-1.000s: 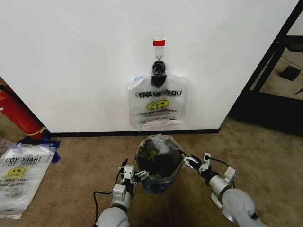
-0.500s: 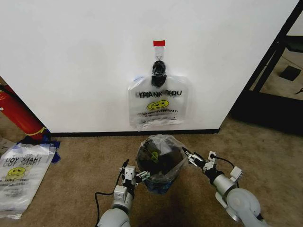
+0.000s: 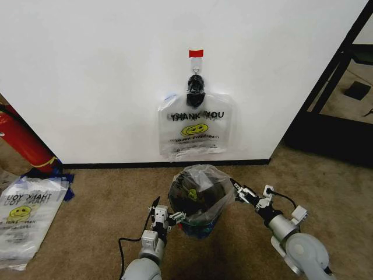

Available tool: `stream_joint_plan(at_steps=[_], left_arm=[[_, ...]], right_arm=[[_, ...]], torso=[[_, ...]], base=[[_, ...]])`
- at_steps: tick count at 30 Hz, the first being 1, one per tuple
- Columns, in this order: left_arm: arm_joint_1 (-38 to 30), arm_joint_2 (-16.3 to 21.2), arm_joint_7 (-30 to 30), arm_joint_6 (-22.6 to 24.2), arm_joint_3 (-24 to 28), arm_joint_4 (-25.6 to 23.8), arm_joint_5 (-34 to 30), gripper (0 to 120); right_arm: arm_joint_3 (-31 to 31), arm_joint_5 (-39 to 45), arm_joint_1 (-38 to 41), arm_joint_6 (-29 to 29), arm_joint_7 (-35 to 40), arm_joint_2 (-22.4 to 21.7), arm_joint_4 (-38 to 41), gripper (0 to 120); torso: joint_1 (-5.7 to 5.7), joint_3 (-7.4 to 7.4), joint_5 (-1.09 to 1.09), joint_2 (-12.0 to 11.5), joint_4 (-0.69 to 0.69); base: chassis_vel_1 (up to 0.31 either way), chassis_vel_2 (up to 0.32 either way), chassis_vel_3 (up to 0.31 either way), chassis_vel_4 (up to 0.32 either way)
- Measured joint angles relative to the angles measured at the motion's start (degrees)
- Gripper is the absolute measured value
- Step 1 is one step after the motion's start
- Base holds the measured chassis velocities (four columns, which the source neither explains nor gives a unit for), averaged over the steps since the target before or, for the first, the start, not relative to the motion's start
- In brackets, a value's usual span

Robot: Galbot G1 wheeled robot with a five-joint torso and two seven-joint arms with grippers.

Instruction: Pick up the garbage bag from the wall and place it over the trash bin.

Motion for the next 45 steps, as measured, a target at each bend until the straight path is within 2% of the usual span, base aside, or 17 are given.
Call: stream_joint_plan(at_steps=[7, 11, 17, 22, 25, 27, 30, 35, 42, 45], left_arm=[[0.1, 0.1, -0.1, 0.2, 0.0, -1.2, 0.0, 100], [0.7, 0.7, -0.1, 0.8, -0.2, -3.9, -0.1, 100], [3.4, 3.7, 1.9, -0.6, -1.0, -12.0, 0.3, 100], [5.1, 4.3, 2.5, -1.9, -2.0, -14.7, 1.1, 100], [7.3, 4.1, 2.7, -3.4, -4.2, -17.0, 1.5, 100], [7.6, 4.0, 2.7, -3.6, -4.5, -17.2, 1.4, 100], [10.8, 2.5, 2.5, -6.4, -8.3, -18.3, 1.1, 100], [13.0, 1.2, 2.4, -8.2, -11.0, -18.6, 0.9, 100], [14.3, -0.6, 2.2, -9.1, -11.4, -18.0, 1.7, 100], [14.7, -0.7, 2.2, -9.1, -11.2, -18.3, 2.1, 100]], right_arm=[[2.2, 2.3, -0.9, 0.6, -0.4, 0.3, 1.1, 100], [3.2, 2.8, -1.5, 0.8, -0.5, 0.7, 1.9, 100], [4.6, -1.3, -5.0, 2.6, -1.3, 1.3, 3.7, 100], [4.7, -4.5, -6.8, 3.9, -2.0, 1.6, 4.5, 100], [2.6, -13.1, -11.6, 6.3, -6.2, 1.6, 4.9, 100], [2.0, -14.6, -12.4, 6.8, -7.1, 1.6, 4.8, 100], [-1.1, -21.8, -17.2, 8.8, -10.3, 0.9, 3.7, 100], [-4.4, -24.0, -19.5, 9.6, -10.5, 0.3, 2.7, 100], [-11.6, -25.5, -16.0, 9.6, -8.9, 3.3, -0.2, 100], [-12.8, -25.3, -15.2, 9.5, -8.3, 4.0, -0.4, 92]], torso=[[0.02, 0.02, -0.03, 0.0, -0.02], [0.02, 0.03, -0.03, 0.0, -0.03], [0.02, 0.02, -0.02, 0.0, -0.01], [0.02, 0.01, -0.01, 0.0, 0.0], [0.01, 0.01, 0.0, 0.0, 0.0], [0.01, 0.0, -0.01, 0.0, -0.02], [0.0, 0.0, -0.01, 0.0, 0.0], [0.0, 0.0, -0.01, 0.0, -0.01], [0.0, 0.0, -0.01, 0.0, 0.01], [0.0, 0.0, -0.02, 0.0, 0.0]], base=[[0.0, 0.0, 0.0, 0.0], [0.0, 0.0, 0.0, 0.0], [0.0, 0.0, 0.0, 0.0], [0.0, 0.0, 0.0, 0.0], [0.0, 0.0, 0.0, 0.0], [0.0, 0.0, 0.0, 0.0], [0.0, 0.0, 0.0, 0.0], [0.0, 0.0, 0.0, 0.0], [0.0, 0.0, 0.0, 0.0], [0.0, 0.0, 0.0, 0.0]])
